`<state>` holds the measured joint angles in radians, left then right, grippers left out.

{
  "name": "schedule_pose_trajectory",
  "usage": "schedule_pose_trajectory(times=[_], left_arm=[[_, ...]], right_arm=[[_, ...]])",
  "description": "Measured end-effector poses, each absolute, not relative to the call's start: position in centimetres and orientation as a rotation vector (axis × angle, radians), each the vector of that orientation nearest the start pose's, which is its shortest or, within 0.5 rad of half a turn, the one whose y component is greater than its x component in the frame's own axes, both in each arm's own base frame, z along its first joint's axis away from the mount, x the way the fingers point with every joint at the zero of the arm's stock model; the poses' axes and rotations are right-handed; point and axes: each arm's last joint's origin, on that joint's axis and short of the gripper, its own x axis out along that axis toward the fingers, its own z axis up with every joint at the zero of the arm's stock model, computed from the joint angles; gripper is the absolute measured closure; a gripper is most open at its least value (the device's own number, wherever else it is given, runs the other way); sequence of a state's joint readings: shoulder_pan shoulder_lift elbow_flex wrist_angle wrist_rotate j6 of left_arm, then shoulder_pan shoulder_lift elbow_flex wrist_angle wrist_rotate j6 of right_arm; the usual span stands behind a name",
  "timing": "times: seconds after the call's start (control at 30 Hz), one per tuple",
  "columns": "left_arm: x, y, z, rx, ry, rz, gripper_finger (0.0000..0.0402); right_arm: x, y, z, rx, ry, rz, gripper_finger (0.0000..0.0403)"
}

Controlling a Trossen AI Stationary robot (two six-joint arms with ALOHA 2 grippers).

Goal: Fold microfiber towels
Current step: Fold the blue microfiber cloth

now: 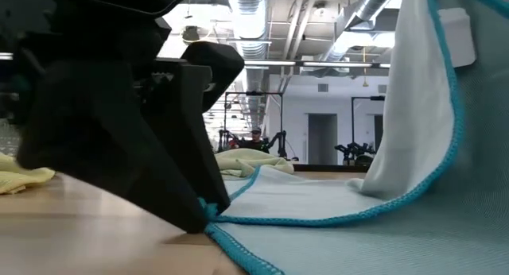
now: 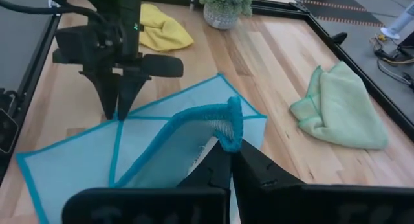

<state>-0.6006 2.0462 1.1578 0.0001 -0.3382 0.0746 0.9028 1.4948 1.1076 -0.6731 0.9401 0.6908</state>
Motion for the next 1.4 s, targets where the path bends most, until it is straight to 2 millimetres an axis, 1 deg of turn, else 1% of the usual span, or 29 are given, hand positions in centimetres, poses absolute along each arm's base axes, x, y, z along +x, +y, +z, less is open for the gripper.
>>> schedule_pose_trajectory(times=[0.1,0.13,0.23,0.37,0.53,0.63,0.77,0.9,1.0,1.13,1.27,1.33,1.4], left_arm=[[33.9,-21.9,11.7,0.496,0.823,-0.259,0.0383],[34.0,-21.9,11.9,0.513,0.846,-0.246,0.0392],[34.2,-22.0,13.1,0.589,0.922,-0.165,0.0394],[34.1,-22.9,16.2,0.671,1.007,-0.078,0.0399],[33.8,-24.4,20.2,0.674,1.035,-0.061,0.04],[33.8,-24.9,21.2,0.64,1.026,-0.072,0.04],[33.5,-25.0,20.6,0.515,1.102,-0.167,0.0399],[33.8,-24.5,19.2,0.453,1.099,-0.146,0.0388],[34.2,-23.9,18.1,0.433,1.08,-0.158,0.0357],[34.8,-23.0,16.6,0.388,1.047,-0.18,0.0294],[35.3,-22.0,16.3,0.375,1.059,-0.171,0.0238],[35.3,-21.8,16.2,0.386,1.073,-0.184,0.0223],[35.3,-21.8,16.2,0.394,1.07,-0.197,0.022]], right_arm=[[19.9,21.4,25.6,-0.177,0.575,-0.242,0.038],[19.9,21.4,25.6,-0.177,0.575,-0.241,0.0381],[19.9,21.4,25.6,-0.175,0.58,-0.236,0.0381],[19.8,21.4,25.5,-0.176,0.595,-0.219,0.0378],[19.8,21.5,25.5,-0.174,0.606,-0.208,0.0378],[19.8,21.5,25.5,-0.174,0.618,-0.194,0.0379],[19.8,21.6,25.4,-0.164,0.641,-0.169,0.0378],[19.8,21.6,25.4,-0.161,0.647,-0.163,0.0377],[19.8,21.6,25.4,-0.16,0.647,-0.163,0.038],[19.8,21.6,25.4,-0.16,0.647,-0.163,0.0383],[19.8,21.6,25.4,-0.159,0.646,-0.163,0.0379],[19.8,21.6,25.4,-0.16,0.647,-0.163,0.0378],[19.8,21.6,25.4,-0.16,0.647,-0.163,0.0377]])
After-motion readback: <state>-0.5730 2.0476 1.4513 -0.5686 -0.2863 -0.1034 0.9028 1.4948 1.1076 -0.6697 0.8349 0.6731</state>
